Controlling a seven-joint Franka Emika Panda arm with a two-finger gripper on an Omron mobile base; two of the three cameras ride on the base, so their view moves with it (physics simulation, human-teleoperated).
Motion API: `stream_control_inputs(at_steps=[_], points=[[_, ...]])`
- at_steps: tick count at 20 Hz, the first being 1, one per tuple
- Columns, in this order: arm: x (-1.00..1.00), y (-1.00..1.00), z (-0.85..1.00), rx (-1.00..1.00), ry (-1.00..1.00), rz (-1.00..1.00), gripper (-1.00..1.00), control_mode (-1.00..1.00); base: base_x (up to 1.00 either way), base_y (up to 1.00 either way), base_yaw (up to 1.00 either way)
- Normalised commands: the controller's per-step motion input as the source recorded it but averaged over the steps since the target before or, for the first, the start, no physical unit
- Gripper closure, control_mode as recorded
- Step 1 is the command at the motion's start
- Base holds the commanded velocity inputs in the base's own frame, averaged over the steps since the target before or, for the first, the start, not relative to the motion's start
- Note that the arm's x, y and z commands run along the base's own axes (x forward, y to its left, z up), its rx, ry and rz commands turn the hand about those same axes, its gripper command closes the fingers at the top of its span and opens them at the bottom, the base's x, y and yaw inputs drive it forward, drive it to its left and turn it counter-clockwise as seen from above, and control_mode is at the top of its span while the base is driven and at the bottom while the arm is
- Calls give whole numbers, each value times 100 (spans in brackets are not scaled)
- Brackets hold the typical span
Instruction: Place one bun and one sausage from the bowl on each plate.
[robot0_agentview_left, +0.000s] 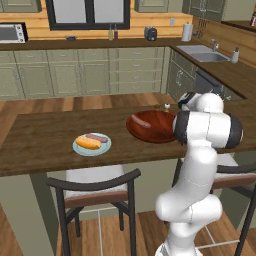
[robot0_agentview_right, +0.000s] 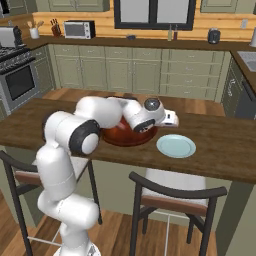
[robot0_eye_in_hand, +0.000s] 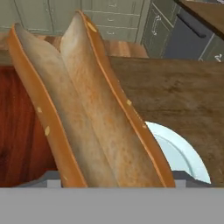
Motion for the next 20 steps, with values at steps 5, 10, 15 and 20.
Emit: stream_control_inputs(at_steps=[5,10,15,20], points=[[-100,-55,53,0,34,-8,100,-100,0,0,0],[-47,-27,-31,0,49,0,100,-100,0,0,0],[23,-54,-47,9,11,5,100,-100,0,0,0],[44,-57,-45,15,0,16,100,-100,0,0,0]])
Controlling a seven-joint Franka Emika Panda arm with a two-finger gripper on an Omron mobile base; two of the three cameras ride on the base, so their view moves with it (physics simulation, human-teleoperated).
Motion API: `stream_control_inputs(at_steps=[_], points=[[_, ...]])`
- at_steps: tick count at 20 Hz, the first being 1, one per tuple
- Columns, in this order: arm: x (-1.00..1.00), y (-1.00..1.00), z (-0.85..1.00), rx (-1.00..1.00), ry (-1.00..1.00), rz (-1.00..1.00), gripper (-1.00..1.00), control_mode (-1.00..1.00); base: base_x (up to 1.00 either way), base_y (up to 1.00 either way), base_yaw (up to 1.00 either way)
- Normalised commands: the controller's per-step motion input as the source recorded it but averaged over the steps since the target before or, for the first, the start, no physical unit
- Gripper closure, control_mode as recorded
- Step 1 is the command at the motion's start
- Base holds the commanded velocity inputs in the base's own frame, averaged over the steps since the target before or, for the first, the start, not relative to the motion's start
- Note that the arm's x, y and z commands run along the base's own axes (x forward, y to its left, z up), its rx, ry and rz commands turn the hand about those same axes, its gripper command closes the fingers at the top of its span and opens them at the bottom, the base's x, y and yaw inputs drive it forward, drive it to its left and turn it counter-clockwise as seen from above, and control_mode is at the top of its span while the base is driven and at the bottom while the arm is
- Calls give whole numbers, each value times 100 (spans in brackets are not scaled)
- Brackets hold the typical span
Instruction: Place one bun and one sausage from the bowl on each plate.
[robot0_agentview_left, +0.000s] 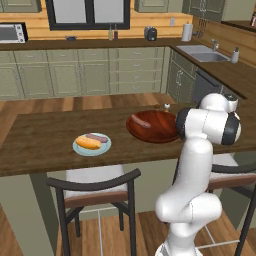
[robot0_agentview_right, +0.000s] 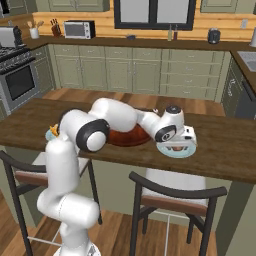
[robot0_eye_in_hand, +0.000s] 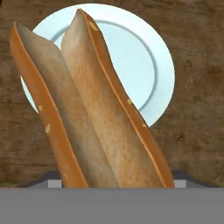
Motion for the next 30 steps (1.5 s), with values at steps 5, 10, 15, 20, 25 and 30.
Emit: stream_control_inputs(at_steps=[5,10,15,20,25,30], points=[[60,-33,-52,7,0,22,100,-100,0,0,0],[51,2,-41,0,0,6,100,-100,0,0,0],[40,35,-2,-2,-3,0,-100,-100,0,0,0],[38,33,-7,-3,-10,0,-100,-100,0,0,0],[14,3,2,0,-17,1,-100,-100,0,0,0],[-21,-9,62,0,-19,8,-100,-100,0,0,0]])
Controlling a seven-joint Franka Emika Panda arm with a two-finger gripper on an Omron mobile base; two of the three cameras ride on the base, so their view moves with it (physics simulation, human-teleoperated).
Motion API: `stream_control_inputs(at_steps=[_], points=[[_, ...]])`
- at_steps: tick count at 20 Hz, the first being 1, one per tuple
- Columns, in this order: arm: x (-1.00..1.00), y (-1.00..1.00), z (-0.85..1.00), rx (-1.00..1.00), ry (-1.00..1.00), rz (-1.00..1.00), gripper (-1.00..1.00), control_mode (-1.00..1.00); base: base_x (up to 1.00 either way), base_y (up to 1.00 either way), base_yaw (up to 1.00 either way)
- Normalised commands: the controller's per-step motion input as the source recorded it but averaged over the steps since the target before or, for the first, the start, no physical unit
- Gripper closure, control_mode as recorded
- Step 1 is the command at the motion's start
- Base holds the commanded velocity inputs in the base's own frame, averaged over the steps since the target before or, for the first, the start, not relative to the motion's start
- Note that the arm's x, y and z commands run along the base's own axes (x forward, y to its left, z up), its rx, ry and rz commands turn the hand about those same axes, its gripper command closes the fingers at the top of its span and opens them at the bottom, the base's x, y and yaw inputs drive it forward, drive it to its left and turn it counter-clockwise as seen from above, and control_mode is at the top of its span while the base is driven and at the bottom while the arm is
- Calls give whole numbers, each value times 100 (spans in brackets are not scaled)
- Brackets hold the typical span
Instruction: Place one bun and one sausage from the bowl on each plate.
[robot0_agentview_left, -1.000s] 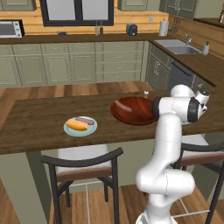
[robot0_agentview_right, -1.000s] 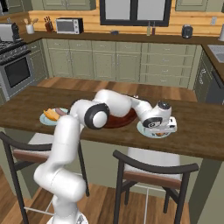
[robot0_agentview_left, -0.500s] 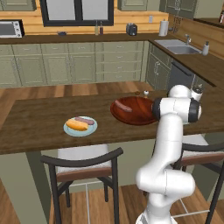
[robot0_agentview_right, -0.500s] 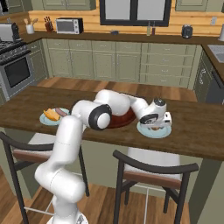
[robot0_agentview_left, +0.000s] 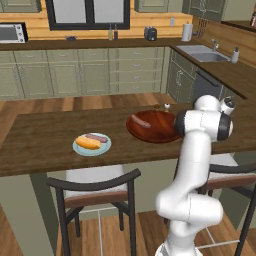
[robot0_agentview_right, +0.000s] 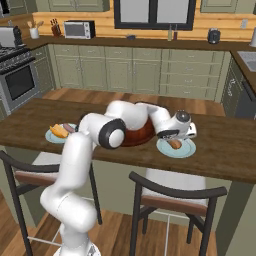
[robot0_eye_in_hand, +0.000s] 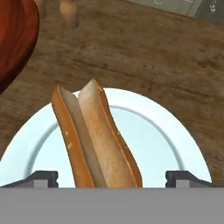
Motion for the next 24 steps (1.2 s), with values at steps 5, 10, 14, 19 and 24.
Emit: stream_control_inputs(at_steps=[5,10,14,19,24], points=[[-34,10,100,-10,-40,10,-100,-100,0,0,0],[-14,87,100,-31,-9,18,-100,-100,0,0,0],[0,100,100,-32,10,30,-100,-100,0,0,0],[0,100,100,-29,30,32,-100,-100,0,0,0],[1,100,97,-23,40,32,-100,-100,0,0,0]])
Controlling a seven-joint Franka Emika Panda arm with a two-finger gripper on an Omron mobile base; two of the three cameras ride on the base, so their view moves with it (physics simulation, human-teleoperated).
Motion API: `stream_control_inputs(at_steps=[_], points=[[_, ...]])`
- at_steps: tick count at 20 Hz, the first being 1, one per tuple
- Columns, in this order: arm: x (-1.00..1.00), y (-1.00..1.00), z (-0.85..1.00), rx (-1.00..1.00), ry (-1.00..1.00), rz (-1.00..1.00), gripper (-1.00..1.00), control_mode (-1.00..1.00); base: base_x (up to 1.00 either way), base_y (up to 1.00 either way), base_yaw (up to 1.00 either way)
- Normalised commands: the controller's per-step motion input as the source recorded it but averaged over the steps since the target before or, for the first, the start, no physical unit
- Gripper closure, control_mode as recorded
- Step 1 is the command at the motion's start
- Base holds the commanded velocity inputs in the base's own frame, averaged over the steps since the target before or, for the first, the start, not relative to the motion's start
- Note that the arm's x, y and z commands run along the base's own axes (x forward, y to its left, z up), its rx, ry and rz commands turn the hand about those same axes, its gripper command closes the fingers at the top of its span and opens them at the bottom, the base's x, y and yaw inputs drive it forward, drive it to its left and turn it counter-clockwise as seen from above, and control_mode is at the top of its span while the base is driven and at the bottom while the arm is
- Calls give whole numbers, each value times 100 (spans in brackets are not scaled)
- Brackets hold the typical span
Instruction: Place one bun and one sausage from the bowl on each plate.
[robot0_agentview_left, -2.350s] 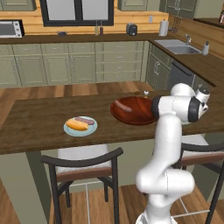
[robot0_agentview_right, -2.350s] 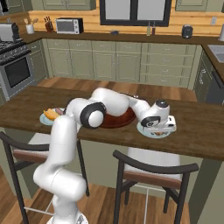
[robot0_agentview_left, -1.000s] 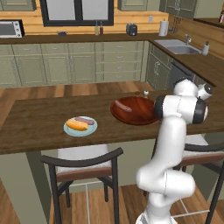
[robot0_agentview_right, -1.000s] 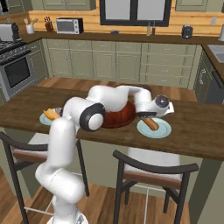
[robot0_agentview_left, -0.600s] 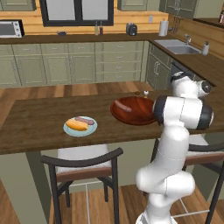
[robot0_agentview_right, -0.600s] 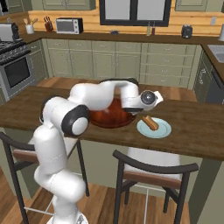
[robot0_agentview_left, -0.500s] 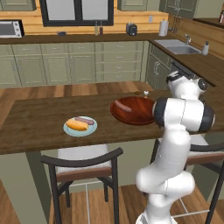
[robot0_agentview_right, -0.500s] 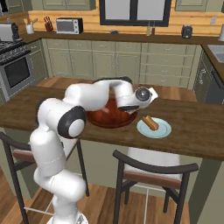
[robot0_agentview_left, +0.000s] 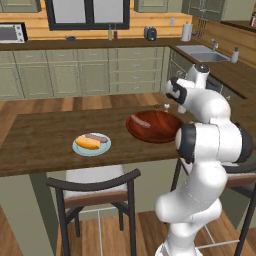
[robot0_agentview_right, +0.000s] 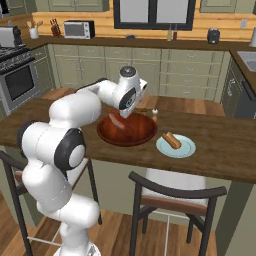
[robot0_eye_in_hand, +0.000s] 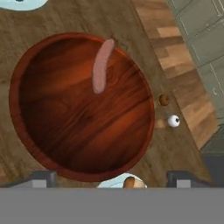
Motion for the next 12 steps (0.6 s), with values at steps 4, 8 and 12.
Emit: stream_control_inputs(at_steps=[4,8,12], points=[[1,100,41,-15,45,20,-100,-100,0,0,0],[29,93,-42,-1,11,0,-100,-100,0,0,0],[46,45,-98,8,2,-13,-100,-100,0,0,0]])
